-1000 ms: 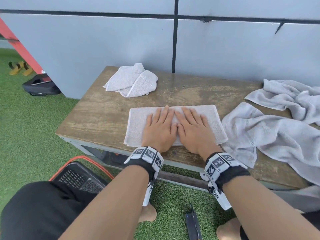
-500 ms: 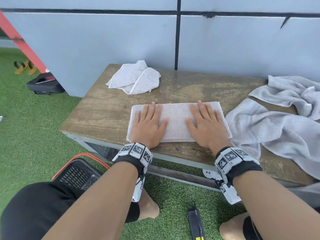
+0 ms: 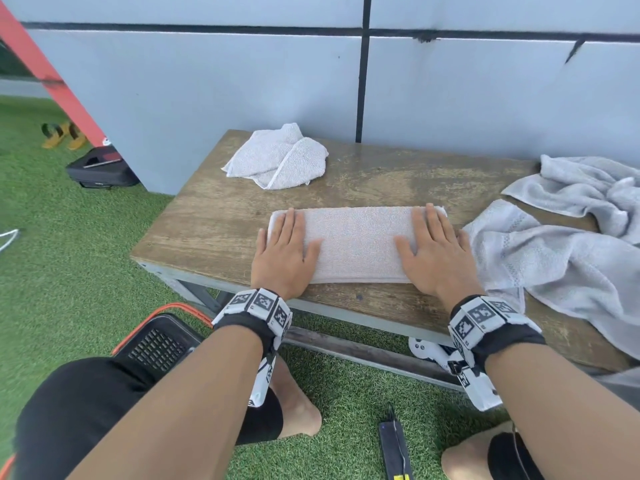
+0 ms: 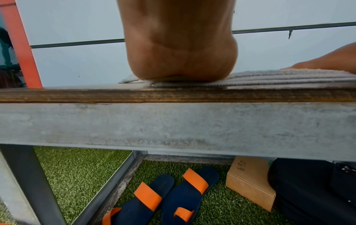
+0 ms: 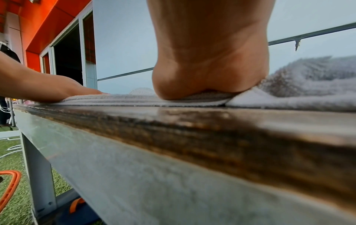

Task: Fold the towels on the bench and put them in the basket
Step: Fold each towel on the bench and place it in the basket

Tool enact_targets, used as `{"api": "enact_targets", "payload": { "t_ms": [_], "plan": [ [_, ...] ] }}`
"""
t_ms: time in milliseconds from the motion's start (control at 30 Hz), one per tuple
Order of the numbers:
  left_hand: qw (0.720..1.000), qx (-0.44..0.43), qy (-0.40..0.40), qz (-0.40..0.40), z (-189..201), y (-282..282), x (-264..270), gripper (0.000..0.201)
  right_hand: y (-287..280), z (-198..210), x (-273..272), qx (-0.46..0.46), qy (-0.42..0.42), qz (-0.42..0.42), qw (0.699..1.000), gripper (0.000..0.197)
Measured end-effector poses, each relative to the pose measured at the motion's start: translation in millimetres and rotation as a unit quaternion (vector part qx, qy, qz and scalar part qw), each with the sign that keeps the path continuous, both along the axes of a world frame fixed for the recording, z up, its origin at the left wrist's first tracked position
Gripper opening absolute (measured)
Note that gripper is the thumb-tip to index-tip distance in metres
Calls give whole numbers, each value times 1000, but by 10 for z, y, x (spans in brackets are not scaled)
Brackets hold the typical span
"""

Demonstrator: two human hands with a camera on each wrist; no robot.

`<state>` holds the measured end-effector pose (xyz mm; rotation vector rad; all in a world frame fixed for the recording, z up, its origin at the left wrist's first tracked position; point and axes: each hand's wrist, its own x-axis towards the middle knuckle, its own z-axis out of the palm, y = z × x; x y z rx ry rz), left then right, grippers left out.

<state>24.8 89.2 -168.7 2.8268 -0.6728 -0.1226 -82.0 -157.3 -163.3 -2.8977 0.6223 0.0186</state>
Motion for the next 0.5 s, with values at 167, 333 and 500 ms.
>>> {"api": "enact_targets", "payload": {
  "t_ms": [167, 333, 500],
  "plan": [
    [1000, 2, -4, 10, -17, -9, 0, 70, 25, 29, -2, -3, 17, -1, 1000, 74],
    [1000, 12, -6, 22, -14, -32, 3, 69, 312, 204, -128, -115, -112, 53, 986, 36],
    [999, 23, 11, 33, 10, -60, -15, 70, 514, 199, -280, -26, -84, 92, 992, 24]
  ]
}}
